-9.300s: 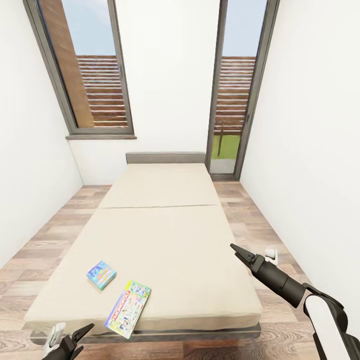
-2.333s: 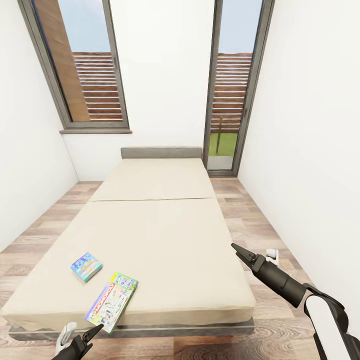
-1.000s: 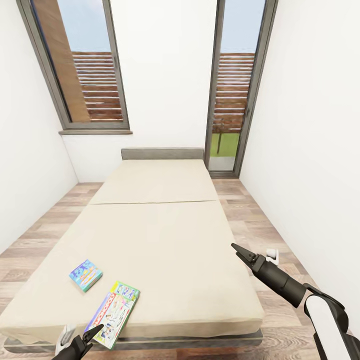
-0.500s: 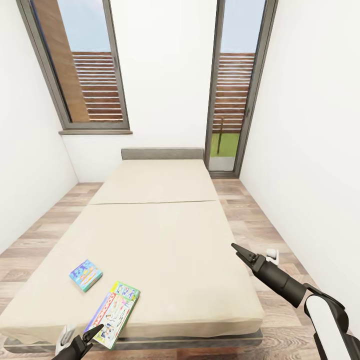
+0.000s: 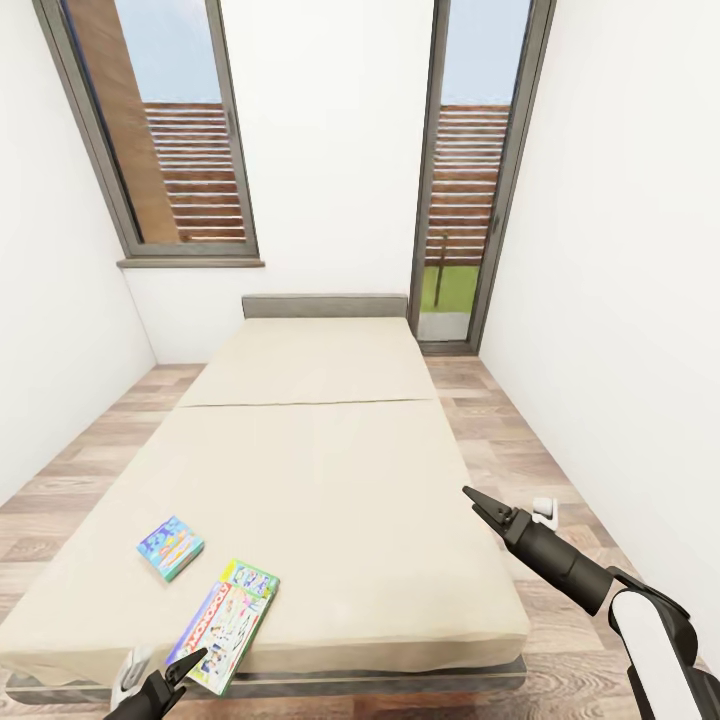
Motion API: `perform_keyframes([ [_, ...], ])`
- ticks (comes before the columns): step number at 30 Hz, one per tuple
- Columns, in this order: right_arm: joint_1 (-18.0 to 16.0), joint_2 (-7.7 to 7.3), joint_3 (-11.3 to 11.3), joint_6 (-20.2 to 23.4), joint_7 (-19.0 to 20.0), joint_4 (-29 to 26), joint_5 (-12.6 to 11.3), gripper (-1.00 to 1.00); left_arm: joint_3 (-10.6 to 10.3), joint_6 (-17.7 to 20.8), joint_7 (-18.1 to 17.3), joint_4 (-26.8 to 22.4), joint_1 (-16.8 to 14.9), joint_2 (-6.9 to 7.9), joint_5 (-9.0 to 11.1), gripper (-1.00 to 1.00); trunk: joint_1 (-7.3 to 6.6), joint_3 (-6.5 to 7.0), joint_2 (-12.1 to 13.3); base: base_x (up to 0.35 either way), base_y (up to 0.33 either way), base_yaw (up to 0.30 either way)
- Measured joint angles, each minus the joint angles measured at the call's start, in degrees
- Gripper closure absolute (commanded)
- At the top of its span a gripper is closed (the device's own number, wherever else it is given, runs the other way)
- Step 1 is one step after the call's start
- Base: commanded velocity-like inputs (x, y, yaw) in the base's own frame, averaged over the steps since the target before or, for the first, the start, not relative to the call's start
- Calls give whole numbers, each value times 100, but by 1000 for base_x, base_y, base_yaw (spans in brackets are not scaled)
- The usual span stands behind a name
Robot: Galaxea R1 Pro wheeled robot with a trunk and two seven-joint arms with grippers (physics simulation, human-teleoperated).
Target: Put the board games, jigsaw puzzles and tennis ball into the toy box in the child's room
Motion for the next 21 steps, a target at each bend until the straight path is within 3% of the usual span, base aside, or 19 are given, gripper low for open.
perform_keyframes([
  [10,0,0,-2,0,0,0,-2,-100,0,0,-8,-3,0,0,5,-100,1,-1,-1,0,0,0],
  [15,0,0,0,0,0,0,0,-100,0,0,-9,-3,0,0,5,-100,110,-90,-201,0,0,0],
  [21,0,0,-1,0,0,0,-2,-100,0,0,-9,-1,0,0,5,-100,110,-90,-202,0,0,0],
])
